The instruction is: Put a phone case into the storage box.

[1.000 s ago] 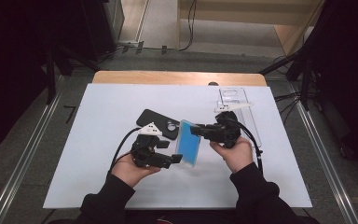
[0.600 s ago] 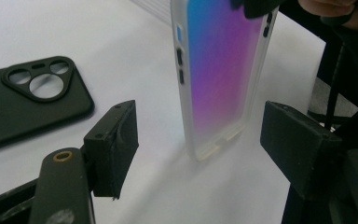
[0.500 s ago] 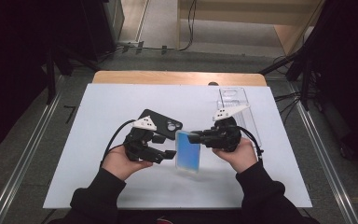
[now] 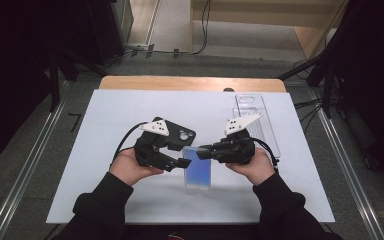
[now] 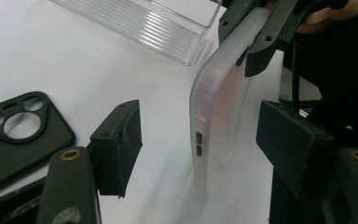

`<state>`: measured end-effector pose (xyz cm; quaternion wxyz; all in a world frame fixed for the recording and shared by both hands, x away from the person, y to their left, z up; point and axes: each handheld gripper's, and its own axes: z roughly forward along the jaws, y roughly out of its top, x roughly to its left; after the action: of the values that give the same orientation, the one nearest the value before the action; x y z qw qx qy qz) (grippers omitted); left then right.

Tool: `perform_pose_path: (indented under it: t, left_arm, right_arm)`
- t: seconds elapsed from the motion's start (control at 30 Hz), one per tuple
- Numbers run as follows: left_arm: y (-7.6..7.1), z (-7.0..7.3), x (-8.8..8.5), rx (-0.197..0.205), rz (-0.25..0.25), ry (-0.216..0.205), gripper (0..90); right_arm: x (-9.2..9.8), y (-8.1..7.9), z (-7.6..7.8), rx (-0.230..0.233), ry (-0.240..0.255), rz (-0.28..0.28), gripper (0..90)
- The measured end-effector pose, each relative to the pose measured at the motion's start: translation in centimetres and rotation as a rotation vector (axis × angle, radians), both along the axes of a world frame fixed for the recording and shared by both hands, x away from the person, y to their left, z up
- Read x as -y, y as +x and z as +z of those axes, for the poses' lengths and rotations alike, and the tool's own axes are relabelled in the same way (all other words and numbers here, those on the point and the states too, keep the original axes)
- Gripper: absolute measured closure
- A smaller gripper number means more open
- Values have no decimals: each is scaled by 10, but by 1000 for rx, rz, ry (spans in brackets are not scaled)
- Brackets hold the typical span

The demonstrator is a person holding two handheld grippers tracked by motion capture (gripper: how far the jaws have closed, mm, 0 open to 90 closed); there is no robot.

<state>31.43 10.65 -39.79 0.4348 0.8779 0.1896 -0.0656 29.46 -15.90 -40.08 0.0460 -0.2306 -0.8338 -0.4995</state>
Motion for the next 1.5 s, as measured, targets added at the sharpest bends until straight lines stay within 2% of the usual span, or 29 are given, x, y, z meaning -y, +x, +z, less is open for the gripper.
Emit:
perform_pose_path:
  t: [0.2, 0.3, 0.37, 0.5, 0.6, 0.7, 0.77, 0.83, 0.93, 1.0, 1.1, 1.23, 1.33, 1.5]
  left_arm:
    - [2, -1, 1, -1, -55, -11, 438]
    - [2, -3, 0, -14, -85, -12, 526]
    - [3, -4, 0, -44, -115, -25, 620]
    - [4, -5, -3, -52, -140, -46, 750]
    - [5, -5, -4, -72, -151, -54, 798]
    - [5, -4, -6, -60, -148, -63, 805]
    - [6, -3, -6, -69, -135, -58, 807]
    - [6, -3, -7, -74, -126, -47, 808]
    - [6, -2, -10, -84, -97, -45, 808]
    - [7, 0, -11, -94, -75, -46, 808]
    - [6, 2, -14, -88, -41, -36, 807]
    - [6, 6, -17, -87, 25, -11, 807]
    - [6, 8, -18, -85, 82, 1, 807]
    - [9, 10, -21, -110, 141, 2, 805]
  right_arm:
    - [-3, -1, 1, -2, 17, 34, 767]
    - [-6, -1, 0, 3, 25, 57, 767]
    - [-8, -1, 0, 2, 27, 67, 767]
    - [-10, -1, -1, -13, 40, 78, 766]
    - [-10, 0, -2, -18, 49, 84, 766]
    - [-9, 0, -2, -16, 56, 86, 762]
    - [-10, 1, -2, -28, 55, 72, 745]
    - [-9, 2, -2, -57, 74, 57, 662]
    - [-7, 0, 2, -46, 102, 15, 557]
    - [-6, -2, 4, -23, 111, -36, 461]
    - [-5, -2, 5, -27, 112, -87, 370]
    - [-3, -2, 4, -30, 106, -135, 306]
    - [-1, -1, 2, -33, 131, -144, 275]
    - [-3, -3, -1, 5, 69, -152, 244]
